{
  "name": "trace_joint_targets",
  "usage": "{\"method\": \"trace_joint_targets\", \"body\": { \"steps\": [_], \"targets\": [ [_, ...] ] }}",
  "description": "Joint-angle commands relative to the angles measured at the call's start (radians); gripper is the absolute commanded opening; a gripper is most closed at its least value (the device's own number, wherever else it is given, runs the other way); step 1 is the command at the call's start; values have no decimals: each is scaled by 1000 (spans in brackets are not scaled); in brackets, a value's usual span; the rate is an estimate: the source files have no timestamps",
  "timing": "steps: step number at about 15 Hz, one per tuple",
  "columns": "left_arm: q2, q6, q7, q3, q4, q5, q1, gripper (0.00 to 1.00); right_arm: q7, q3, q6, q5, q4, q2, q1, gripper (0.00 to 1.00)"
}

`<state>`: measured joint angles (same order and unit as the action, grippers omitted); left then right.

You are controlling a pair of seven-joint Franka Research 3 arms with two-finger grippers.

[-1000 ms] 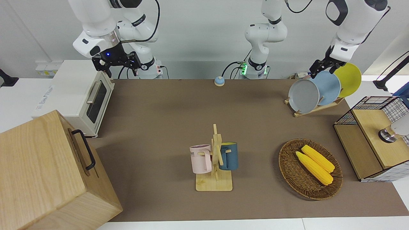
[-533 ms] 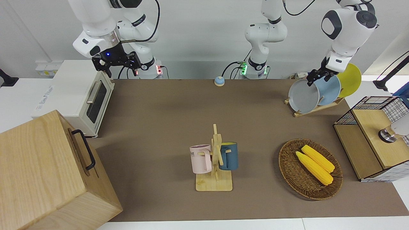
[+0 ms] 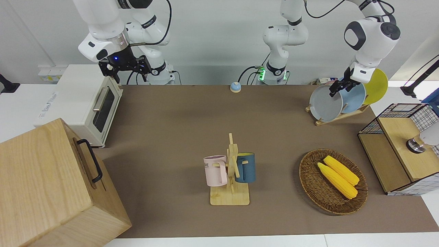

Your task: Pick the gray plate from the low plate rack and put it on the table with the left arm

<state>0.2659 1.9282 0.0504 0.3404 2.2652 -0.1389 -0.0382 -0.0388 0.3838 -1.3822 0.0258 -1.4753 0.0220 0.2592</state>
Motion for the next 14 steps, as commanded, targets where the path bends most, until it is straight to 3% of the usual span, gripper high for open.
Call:
{"method": "trace_joint_targets", "body": {
  "steps": [1,2,3,4,6,8,14],
  "targets": [
    [26,57,3,11,60,-16,-12,971,-12,21,11,6,7,-2,23,983],
    [26,60,2,11,66,-16,-14,850,-12,21,12,6,6,-2,23,983],
    [24,60,2,11,66,-16,-14,629,-12,21,11,6,7,-2,23,983],
    [22,60,2,11,66,-16,-14,486,-12,21,11,6,7,-2,23,983],
    [15,60,2,11,68,-16,-14,279,-12,21,11,6,7,-4,23,983],
    [12,60,2,11,68,-16,-15,153,-12,21,11,5,7,-2,23,983],
    [12,60,2,11,68,-16,-16,133,-12,21,12,6,7,-2,23,983]
  ]
}}
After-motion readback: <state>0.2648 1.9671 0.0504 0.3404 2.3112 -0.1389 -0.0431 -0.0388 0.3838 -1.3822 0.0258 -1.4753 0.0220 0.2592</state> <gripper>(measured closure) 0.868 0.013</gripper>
